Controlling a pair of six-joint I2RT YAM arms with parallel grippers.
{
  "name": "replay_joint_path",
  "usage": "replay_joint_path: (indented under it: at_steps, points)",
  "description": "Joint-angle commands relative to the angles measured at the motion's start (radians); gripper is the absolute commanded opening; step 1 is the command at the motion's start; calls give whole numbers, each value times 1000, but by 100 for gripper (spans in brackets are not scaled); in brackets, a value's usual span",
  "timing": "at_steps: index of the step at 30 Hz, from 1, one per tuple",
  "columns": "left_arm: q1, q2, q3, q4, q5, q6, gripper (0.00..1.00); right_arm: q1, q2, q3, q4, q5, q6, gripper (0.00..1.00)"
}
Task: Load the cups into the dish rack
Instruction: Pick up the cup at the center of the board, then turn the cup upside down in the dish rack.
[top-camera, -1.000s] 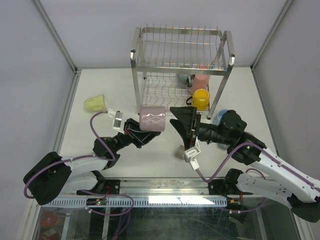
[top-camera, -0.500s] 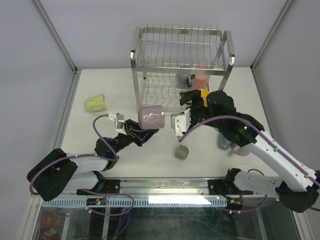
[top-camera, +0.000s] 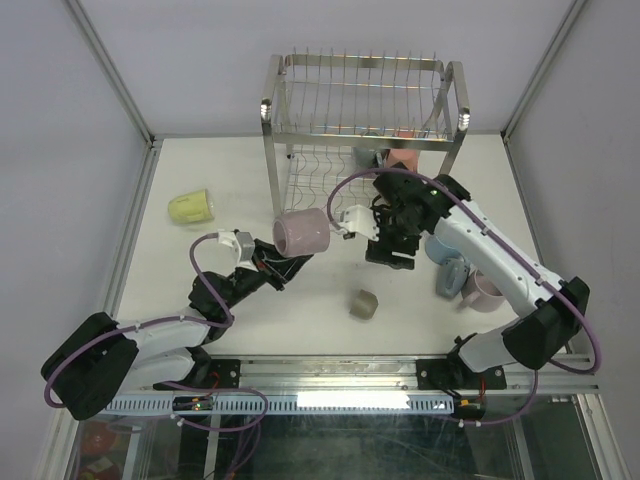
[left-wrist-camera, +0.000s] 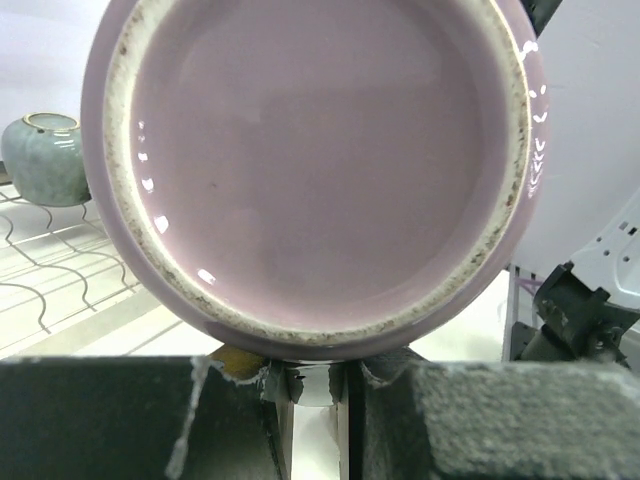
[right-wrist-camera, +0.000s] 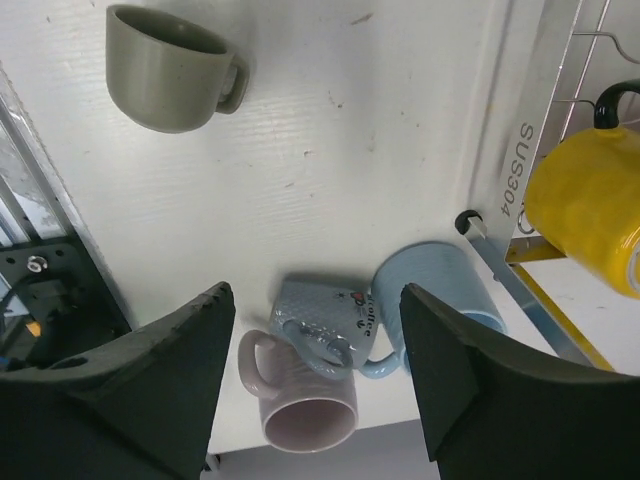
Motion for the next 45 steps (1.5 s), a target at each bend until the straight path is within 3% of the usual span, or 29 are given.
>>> replay_joint_path:
  at_steps: [1, 8, 14, 21, 26, 35, 40, 45]
  points:
    - [0, -31, 36, 32, -28, 69, 0, -64, -129, -15, 71, -166, 69, 70]
    - [-1, 11, 71, -5, -42, 83, 0, -182, -322, -223, 386, -390, 196, 71]
    - [-12, 94, 195, -158, -71, 86, 0, -252, -424, -353, 541, -554, 267, 71]
    - [-106, 197, 381, -401, -342, 154, 0, -362, -512, -428, 548, -644, 239, 71]
    - [-141, 329, 532, -513, -471, 167, 0, -381, -557, -481, 623, -459, 279, 71]
    - [-141, 531, 778, -705, -581, 209, 0, -387, -597, -635, 824, -211, 360, 74]
    - [-139, 625, 867, -711, -586, 231, 0, -387, -597, -683, 970, 67, 487, 78]
    - [-129, 691, 940, -711, -589, 234, 0, -389, -586, -705, 1018, 133, 519, 77]
